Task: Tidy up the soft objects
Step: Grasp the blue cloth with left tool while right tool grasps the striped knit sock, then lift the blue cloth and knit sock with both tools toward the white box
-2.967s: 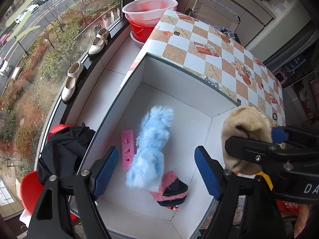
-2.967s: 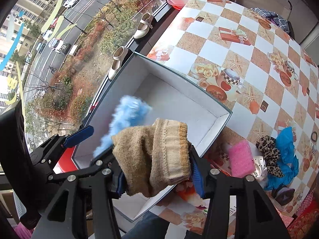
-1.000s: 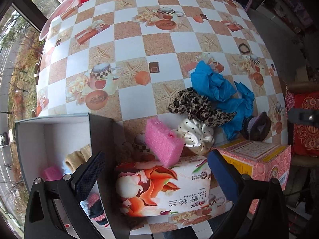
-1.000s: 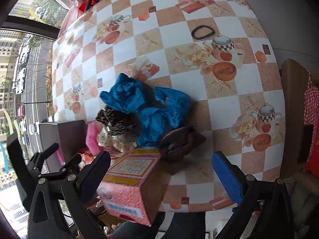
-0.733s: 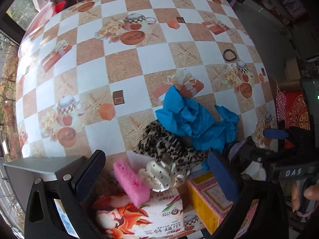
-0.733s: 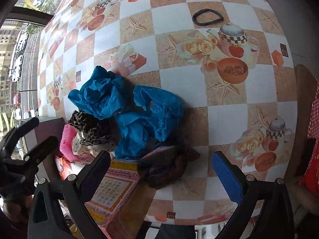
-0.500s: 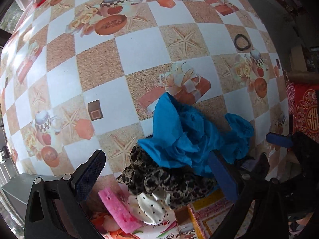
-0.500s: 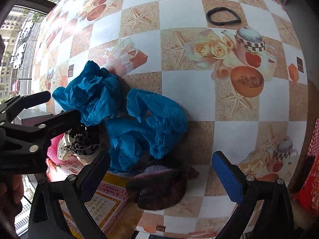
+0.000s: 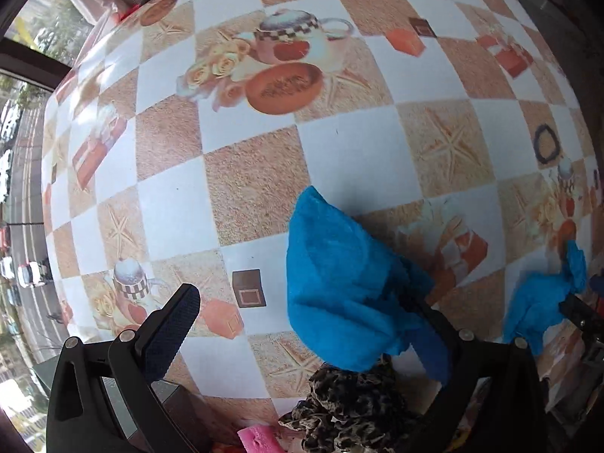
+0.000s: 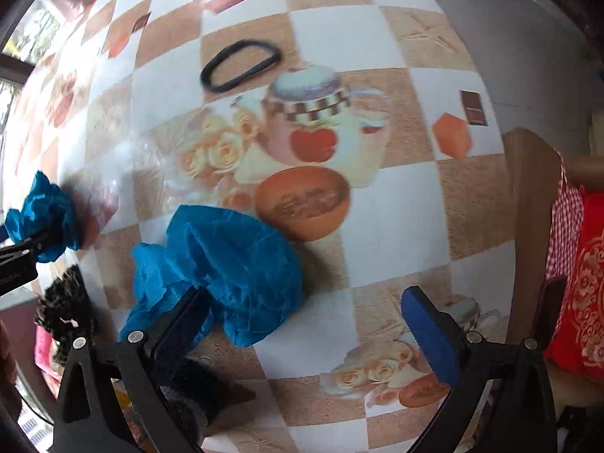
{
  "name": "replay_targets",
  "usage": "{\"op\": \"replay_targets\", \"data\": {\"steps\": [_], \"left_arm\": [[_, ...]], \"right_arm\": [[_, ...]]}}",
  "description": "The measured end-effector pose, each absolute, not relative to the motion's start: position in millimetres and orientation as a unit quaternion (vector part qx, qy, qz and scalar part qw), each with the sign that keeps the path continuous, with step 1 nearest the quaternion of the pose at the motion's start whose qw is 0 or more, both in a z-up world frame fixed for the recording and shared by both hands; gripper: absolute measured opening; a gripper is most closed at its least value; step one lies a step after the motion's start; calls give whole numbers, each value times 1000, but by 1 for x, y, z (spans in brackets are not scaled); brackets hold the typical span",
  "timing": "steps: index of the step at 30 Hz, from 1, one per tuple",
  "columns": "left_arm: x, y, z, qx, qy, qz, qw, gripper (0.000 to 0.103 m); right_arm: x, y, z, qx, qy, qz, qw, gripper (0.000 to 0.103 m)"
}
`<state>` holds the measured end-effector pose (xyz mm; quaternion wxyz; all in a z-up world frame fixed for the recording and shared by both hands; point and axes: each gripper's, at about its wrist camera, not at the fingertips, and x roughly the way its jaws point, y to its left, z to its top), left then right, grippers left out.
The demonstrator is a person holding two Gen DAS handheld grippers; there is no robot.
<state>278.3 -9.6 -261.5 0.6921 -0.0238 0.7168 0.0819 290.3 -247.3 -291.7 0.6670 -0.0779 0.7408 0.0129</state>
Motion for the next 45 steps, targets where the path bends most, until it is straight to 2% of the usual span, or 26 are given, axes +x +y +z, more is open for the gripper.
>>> {"op": "replay_targets", "data": {"steps": [5, 8, 14, 21, 22, 23, 24, 25, 26, 27, 28, 33, 45], "left_arm": [[273, -1, -245, -75, 706, 51, 702, 103], [277, -10, -258, -73, 722, 47, 686, 102], [271, -19, -285, -70, 749, 47, 657, 102], [265, -23, -302, -66, 769, 52, 634, 94], [265, -23, -301, -63, 767, 49, 637, 92], [264, -23, -298, -58, 762, 46, 643, 89], [261, -11, -292, -57, 757, 44, 650, 80], [262, -11, -287, -54, 750, 41, 658, 64], [264, -13, -283, -48, 744, 37, 665, 53], [265, -14, -280, -47, 741, 29, 669, 35], [264, -14, -278, -55, 740, 20, 671, 30], [272, -24, -250, -72, 712, 5, 698, 27], [248, -104, -168, -12, 653, -96, 751, 27]], "right_arm": [[267, -260, -257, 19, 735, 72, 674, 102], [243, -246, -252, 44, 749, 116, 651, 102], [229, -216, -279, 52, 780, 133, 609, 102], [225, -207, -307, 26, 806, 101, 582, 101], [219, -204, -309, 24, 807, 99, 582, 96], [218, -206, -309, 23, 806, 100, 583, 76], [217, -207, -308, 28, 804, 105, 584, 64], [216, -208, -306, 26, 803, 105, 586, 64], [215, -209, -305, 25, 800, 108, 590, 60], [216, -211, -301, 26, 797, 111, 593, 55], [216, -213, -298, 30, 794, 113, 597, 55], [216, -233, -267, 61, 768, 112, 627, 53], [218, -268, -200, 92, 719, 80, 684, 53]]}}
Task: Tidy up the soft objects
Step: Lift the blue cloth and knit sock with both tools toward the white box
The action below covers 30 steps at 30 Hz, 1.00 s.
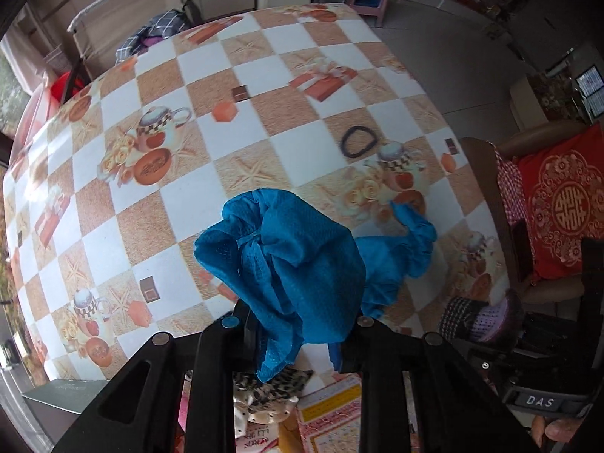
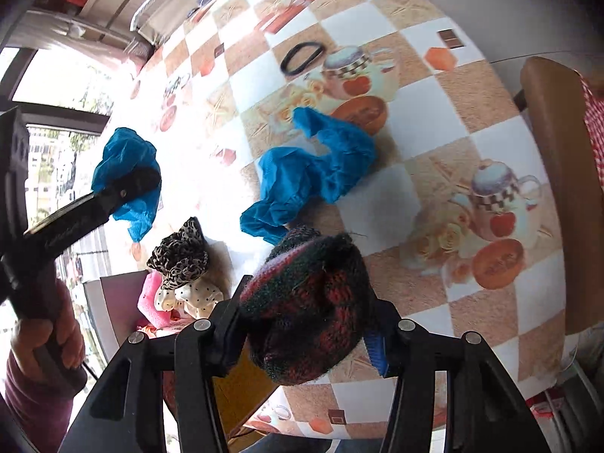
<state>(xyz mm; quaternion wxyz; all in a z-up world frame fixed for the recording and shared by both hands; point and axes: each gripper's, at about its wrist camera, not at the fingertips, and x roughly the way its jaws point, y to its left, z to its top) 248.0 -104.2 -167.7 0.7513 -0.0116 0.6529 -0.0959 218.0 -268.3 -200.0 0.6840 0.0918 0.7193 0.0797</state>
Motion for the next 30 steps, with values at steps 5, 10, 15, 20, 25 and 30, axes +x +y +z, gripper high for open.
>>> {"op": "replay_targets", "data": {"steps": [5, 10, 15, 20, 25, 30], "left_arm": [[229, -156, -151, 11, 639, -145, 756, 27], [203, -191, -135, 32, 628, -182, 756, 27], [170, -218, -115, 49, 616, -224, 754, 27], [135, -240, -103, 72, 609, -265, 744, 27], [104, -248, -97, 80, 606, -297, 734, 27], [67, -252, -94, 101, 601, -335, 718, 27]], "right_arm": [[206, -280, -187, 103, 706, 59, 698, 53], [184, -288, -178, 115, 693, 39, 711, 53], [161, -304, -166, 119, 684, 21, 719, 53], [136, -320, -157, 121, 680, -1, 723, 53], [109, -334, -153, 130, 680, -24, 722, 53], [85, -342, -154, 143, 684, -43, 714, 53]]}}
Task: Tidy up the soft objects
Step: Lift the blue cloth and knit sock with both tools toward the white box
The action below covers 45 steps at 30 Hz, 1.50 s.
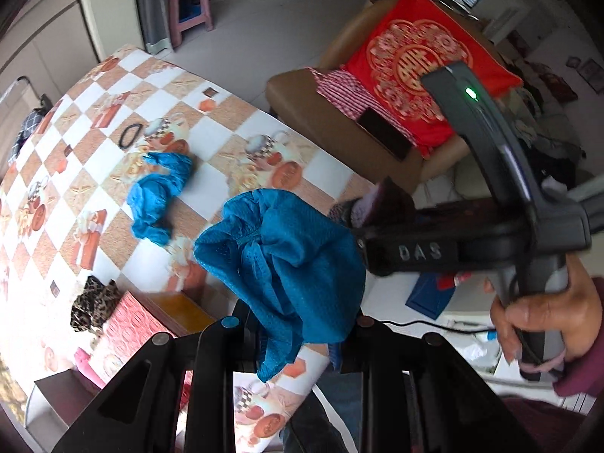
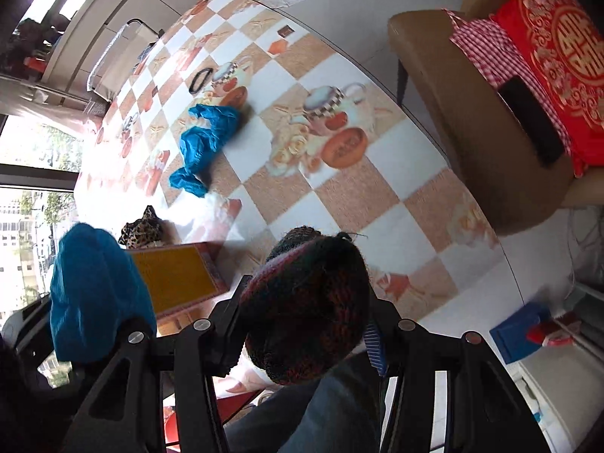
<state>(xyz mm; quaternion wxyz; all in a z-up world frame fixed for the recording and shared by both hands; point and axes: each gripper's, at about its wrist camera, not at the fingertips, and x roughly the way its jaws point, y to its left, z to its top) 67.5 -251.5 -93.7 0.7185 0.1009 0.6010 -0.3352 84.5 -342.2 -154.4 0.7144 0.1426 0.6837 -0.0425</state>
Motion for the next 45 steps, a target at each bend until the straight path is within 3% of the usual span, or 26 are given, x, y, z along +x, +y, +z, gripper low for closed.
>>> {"op": "replay_targets", "data": {"steps": [17, 31, 45], "left_arm": [[-20, -171, -111, 107, 617, -321, 711, 27], [-45, -68, -113, 1, 633, -192, 750, 27], [-58, 1, -98, -86, 610, -86, 783, 27]], "right_arm": [[39, -268, -169, 78, 713, 14, 697, 54], [21, -158, -194, -31, 742, 143, 654, 54], [17, -71, -184, -131, 724, 238, 634, 54]]}}
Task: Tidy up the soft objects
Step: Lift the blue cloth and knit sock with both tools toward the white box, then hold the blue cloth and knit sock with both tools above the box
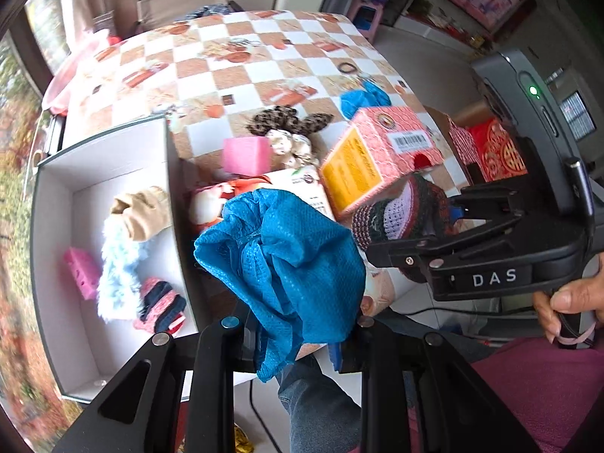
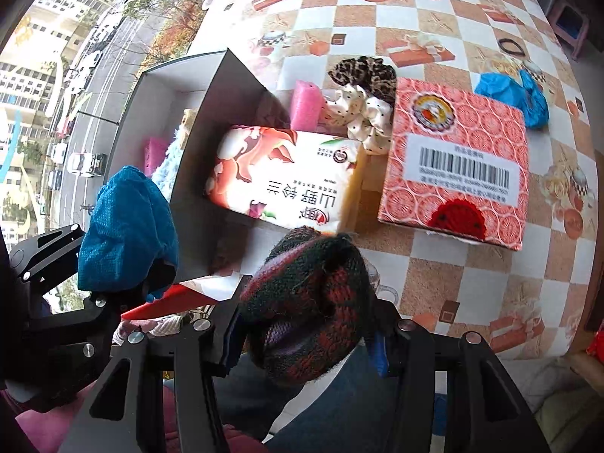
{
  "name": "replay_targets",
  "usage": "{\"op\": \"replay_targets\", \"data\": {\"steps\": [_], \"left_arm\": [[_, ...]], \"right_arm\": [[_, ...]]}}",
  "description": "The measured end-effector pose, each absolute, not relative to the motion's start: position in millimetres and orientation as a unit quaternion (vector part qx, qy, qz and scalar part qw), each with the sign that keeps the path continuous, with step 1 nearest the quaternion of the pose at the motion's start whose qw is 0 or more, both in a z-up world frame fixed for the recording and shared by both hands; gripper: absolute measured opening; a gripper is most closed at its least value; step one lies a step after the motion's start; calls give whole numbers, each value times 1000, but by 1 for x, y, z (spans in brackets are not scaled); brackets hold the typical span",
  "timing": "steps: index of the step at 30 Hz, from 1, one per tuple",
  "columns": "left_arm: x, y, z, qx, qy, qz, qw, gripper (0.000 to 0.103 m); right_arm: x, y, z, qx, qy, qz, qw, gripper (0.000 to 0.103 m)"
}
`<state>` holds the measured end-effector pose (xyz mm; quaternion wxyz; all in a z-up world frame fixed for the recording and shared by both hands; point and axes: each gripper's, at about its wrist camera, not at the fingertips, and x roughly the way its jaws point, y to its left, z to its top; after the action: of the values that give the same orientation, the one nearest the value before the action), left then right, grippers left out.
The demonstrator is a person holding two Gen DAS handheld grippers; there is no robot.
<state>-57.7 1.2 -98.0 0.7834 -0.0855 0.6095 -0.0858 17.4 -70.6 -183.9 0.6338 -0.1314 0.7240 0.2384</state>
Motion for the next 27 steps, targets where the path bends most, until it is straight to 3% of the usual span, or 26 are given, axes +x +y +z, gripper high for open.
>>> {"op": "replay_targets", "data": {"steps": [27], "left_arm": [[-145, 154, -108, -246, 563, 183, 767, 27]], "right_arm": [[-18, 96, -188, -246, 683, 395, 563, 54]]}}
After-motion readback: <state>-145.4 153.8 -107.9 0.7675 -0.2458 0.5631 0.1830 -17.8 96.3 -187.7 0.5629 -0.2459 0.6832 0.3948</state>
